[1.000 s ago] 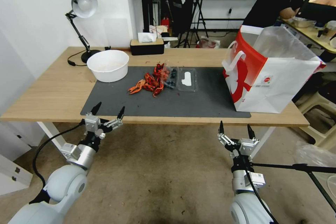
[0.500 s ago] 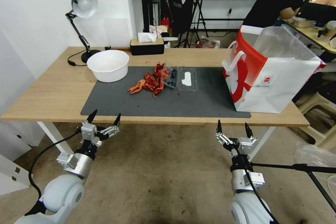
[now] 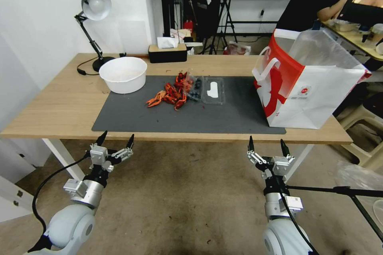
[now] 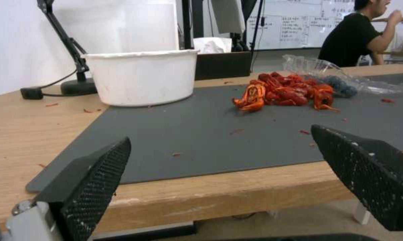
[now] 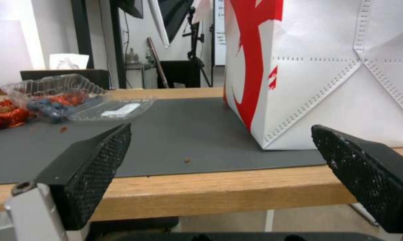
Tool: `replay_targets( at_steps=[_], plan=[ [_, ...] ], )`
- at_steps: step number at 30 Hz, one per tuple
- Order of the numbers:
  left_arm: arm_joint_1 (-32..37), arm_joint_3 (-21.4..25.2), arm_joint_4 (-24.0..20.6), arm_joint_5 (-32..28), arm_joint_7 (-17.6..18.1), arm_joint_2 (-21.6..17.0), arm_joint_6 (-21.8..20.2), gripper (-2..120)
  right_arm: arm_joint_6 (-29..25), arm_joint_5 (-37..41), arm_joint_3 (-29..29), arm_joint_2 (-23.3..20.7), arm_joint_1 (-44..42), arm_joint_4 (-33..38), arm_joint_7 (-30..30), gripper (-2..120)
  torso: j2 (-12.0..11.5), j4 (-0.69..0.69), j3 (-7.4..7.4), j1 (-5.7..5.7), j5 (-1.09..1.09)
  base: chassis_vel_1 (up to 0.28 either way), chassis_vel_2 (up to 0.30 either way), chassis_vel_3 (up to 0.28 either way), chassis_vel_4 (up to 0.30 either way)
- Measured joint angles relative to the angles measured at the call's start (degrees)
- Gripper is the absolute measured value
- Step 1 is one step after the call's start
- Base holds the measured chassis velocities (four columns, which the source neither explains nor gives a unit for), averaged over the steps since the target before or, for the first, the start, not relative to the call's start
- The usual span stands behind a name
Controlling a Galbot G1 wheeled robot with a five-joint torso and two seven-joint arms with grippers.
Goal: Pick up the trash from the table and place it into the takeout bag.
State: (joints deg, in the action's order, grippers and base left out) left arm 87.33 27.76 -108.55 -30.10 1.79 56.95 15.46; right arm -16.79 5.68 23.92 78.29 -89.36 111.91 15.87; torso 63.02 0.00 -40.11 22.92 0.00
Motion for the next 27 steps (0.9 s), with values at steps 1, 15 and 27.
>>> replay_targets(
  at_steps=[1, 15, 27],
  plan=[
    [0.0, 0.0, 0.0, 0.0, 0.0, 0.0, 0.0, 100, 0.0, 0.0, 0.0, 0.0, 0.0, 0.0, 0.0, 100, 0.0, 0.00, 0.00, 0.00, 0.00, 0.000, 0.000, 0.000, 0.000],
    [-0.1, 0.0, 0.0, 0.0, 0.0, 0.0, 0.0, 100, 0.0, 0.0, 0.0, 0.0, 0.0, 0.0, 0.0, 100, 0.0, 0.00, 0.00, 0.00, 0.00, 0.000, 0.000, 0.000, 0.000],
    [-0.1, -0.1, 0.0, 0.0, 0.0, -0.1, 0.0, 100, 0.0, 0.0, 0.0, 0.0, 0.0, 0.0, 0.1, 100, 0.0, 0.00, 0.00, 0.00, 0.00, 0.000, 0.000, 0.000, 0.000]
  ],
)
